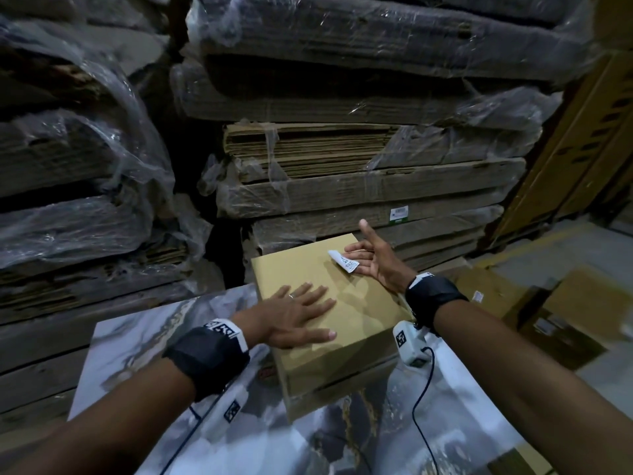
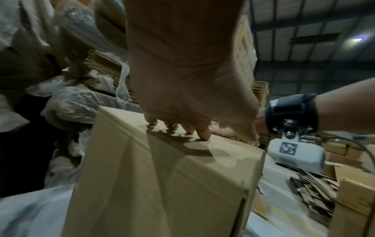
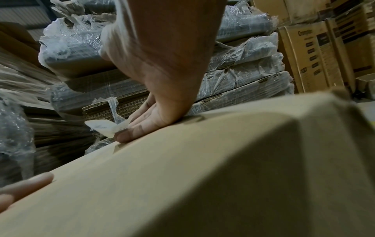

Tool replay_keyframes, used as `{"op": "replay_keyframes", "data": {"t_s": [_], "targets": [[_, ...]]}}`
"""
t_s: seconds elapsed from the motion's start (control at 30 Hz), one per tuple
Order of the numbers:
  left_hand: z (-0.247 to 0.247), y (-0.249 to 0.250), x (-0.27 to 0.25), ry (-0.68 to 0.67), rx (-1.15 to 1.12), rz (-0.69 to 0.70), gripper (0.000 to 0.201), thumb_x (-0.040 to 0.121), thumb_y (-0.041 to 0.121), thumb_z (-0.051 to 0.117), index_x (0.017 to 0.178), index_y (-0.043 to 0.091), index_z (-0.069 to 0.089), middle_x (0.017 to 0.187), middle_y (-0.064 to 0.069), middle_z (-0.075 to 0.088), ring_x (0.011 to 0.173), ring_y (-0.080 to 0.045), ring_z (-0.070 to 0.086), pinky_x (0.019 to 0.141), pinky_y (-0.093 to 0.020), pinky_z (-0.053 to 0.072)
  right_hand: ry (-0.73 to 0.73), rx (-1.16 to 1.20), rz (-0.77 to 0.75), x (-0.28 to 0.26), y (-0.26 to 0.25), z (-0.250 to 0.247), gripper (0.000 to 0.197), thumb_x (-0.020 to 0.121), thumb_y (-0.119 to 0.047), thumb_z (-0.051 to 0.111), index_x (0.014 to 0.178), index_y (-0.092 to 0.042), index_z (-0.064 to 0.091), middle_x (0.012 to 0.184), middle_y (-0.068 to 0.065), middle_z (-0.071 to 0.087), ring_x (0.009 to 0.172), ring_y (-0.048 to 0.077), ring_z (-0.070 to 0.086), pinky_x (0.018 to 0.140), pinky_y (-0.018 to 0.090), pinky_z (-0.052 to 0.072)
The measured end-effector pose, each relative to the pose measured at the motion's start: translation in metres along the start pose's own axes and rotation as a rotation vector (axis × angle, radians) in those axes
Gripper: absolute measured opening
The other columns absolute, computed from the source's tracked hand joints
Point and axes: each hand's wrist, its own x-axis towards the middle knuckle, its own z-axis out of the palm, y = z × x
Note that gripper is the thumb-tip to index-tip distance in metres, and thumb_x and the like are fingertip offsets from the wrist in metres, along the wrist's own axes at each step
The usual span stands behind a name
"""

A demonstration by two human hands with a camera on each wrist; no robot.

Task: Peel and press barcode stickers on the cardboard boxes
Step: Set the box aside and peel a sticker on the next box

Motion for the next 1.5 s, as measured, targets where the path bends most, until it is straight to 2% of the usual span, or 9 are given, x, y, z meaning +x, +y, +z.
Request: {"op": "replay_keyframes", "data": {"t_s": [0.23,0.37,0.53,0.67,1.07,1.17,1.27,1.37,1.5], "targets": [[-0.004,-0.045,-0.014,0.013,0.045,-0.01,0.089,0.073,0.096,-0.002,0.153,0.057,-0.008,0.167,0.017,-0.013,0.156,-0.025,-0.011,0.123,-0.056,0.001,0.002,0.002,-0.029,-0.004,0.003,0.001,0.103,0.069,-0.083,0.061,0.122,0.005,0.065,0.119,0.023,0.071,0.101,0.023,0.071,0.095,0.036,0.058],[-0.005,-0.041,-0.019,0.017,0.098,-0.109,0.093,0.079,0.093,0.011,0.158,0.046,-0.007,0.168,0.008,-0.013,0.156,-0.025,-0.009,0.122,-0.058,-0.001,0.015,-0.004,-0.035,-0.004,0.004,0.003,0.102,0.068,-0.083,0.06,0.122,0.003,0.066,0.118,0.022,0.073,0.108,0.025,0.072,0.094,0.035,0.059],[0.003,-0.008,-0.019,0.002,0.047,0.005,0.1,0.076,0.094,0.006,0.16,0.041,-0.003,0.169,0.007,-0.012,0.155,-0.021,-0.013,0.124,-0.055,-0.002,0.022,-0.029,-0.03,-0.005,0.004,0.006,0.096,0.073,-0.081,0.056,0.121,0.001,0.066,0.115,0.019,0.074,0.111,0.026,0.072,0.087,0.032,0.06],[-0.001,-0.022,-0.016,0.008,0.04,-0.072,0.079,0.083,0.089,0.006,0.155,0.056,-0.004,0.168,0.014,-0.013,0.155,-0.027,-0.011,0.121,-0.061,0.002,0.042,-0.054,-0.043,-0.01,0.002,0.009,0.102,0.066,-0.087,0.061,0.119,0.0,0.068,0.113,0.017,0.075,0.103,0.021,0.074,0.081,0.03,0.059],[0.028,-0.003,-0.017,0.238,-0.041,-0.374,0.074,0.096,0.075,0.015,0.159,0.043,-0.003,0.17,0.0,-0.009,0.156,-0.029,-0.007,0.123,-0.055,0.001,-0.091,0.048,-0.16,-0.051,0.004,0.009,0.08,0.088,-0.08,0.043,0.143,-0.024,0.058,0.142,0.008,0.061,0.132,0.02,0.055,0.113,0.047,0.041],[0.03,0.001,-0.019,0.269,-0.078,-0.421,0.073,0.097,0.073,0.02,0.16,0.041,0.001,0.17,-0.003,-0.007,0.156,-0.033,-0.006,0.124,-0.053,0.003,-0.022,-0.302,-0.383,-0.056,0.006,-0.002,0.068,0.091,-0.081,0.04,0.142,-0.04,0.056,0.156,-0.005,0.047,0.141,0.015,0.044,0.117,0.056,0.036],[0.033,0.005,-0.019,0.279,-0.171,-0.473,0.075,0.096,0.074,0.024,0.16,0.042,0.002,0.168,-0.012,-0.014,0.154,-0.04,-0.006,0.124,-0.054,0.007,0.185,-1.026,-0.544,-0.054,0.013,-0.017,0.073,0.09,-0.084,0.034,0.148,-0.043,0.047,0.167,-0.005,0.023,0.151,0.027,0.023,0.121,0.06,0.024],[0.043,0.008,-0.01,0.338,-0.249,-0.532,0.08,0.094,0.075,0.026,0.161,0.036,0.005,0.163,-0.023,-0.023,0.153,-0.046,-0.008,0.124,-0.057,0.007,0.228,-1.453,-0.385,-0.057,0.023,-0.014,0.08,0.09,-0.083,0.033,0.157,-0.04,0.027,0.171,-0.001,-0.01,0.152,0.044,0.001,0.119,0.066,0.012],[0.052,0.022,-0.004,0.413,-0.369,-0.673,0.085,0.091,0.073,0.03,0.161,0.029,0.009,0.161,-0.026,-0.027,0.15,-0.052,-0.005,0.123,-0.059,0.008,0.238,-1.482,-0.231,-0.05,0.036,-0.005,0.084,0.09,-0.083,0.029,0.154,-0.03,0.03,0.169,0.008,-0.015,0.145,0.054,0.021,0.115,0.064,0.029]]}}
